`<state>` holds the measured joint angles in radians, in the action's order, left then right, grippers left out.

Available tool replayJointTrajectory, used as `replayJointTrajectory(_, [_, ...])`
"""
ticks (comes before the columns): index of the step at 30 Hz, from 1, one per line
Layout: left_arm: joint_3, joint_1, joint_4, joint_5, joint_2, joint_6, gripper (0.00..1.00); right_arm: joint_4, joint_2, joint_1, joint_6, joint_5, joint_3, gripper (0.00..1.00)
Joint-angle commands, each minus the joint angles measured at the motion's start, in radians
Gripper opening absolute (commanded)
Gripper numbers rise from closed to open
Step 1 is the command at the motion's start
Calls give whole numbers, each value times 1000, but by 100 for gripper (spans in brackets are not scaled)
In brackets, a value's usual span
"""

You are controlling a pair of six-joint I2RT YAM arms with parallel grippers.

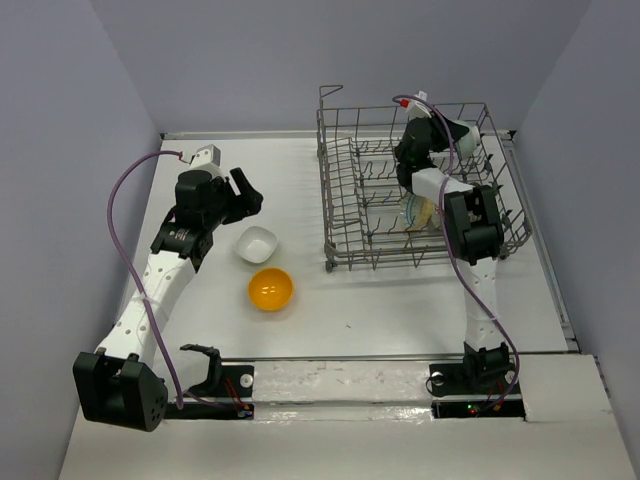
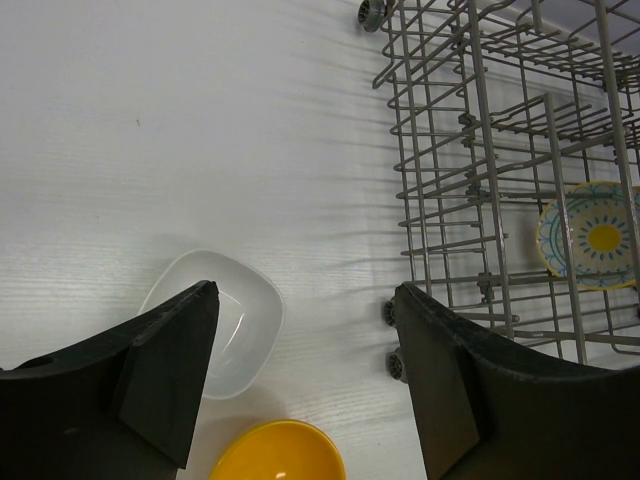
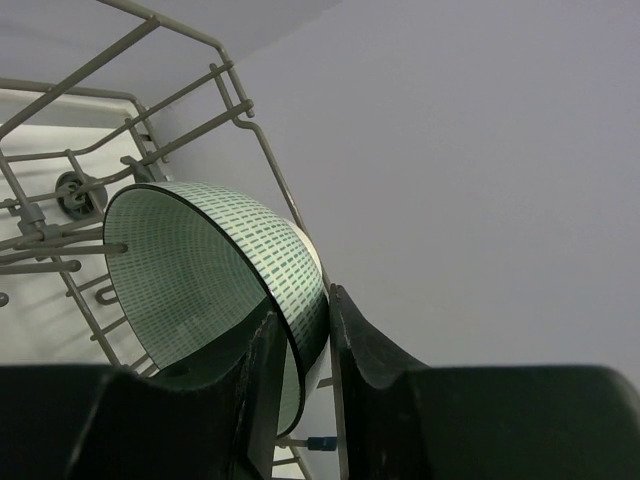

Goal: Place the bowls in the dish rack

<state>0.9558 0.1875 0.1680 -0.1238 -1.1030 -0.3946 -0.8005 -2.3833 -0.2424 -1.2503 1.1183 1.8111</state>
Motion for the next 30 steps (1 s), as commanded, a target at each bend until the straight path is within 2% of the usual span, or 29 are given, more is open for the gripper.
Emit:
replayJointTrajectory(1, [-12,-6,-38,-8,5,-1,80,-71,3,-9,28,-17,19,28])
replayJointTrajectory(30, [-14,-6,-39,-13,-1,-4,80,-29,3,-9,42,-6,-16,30])
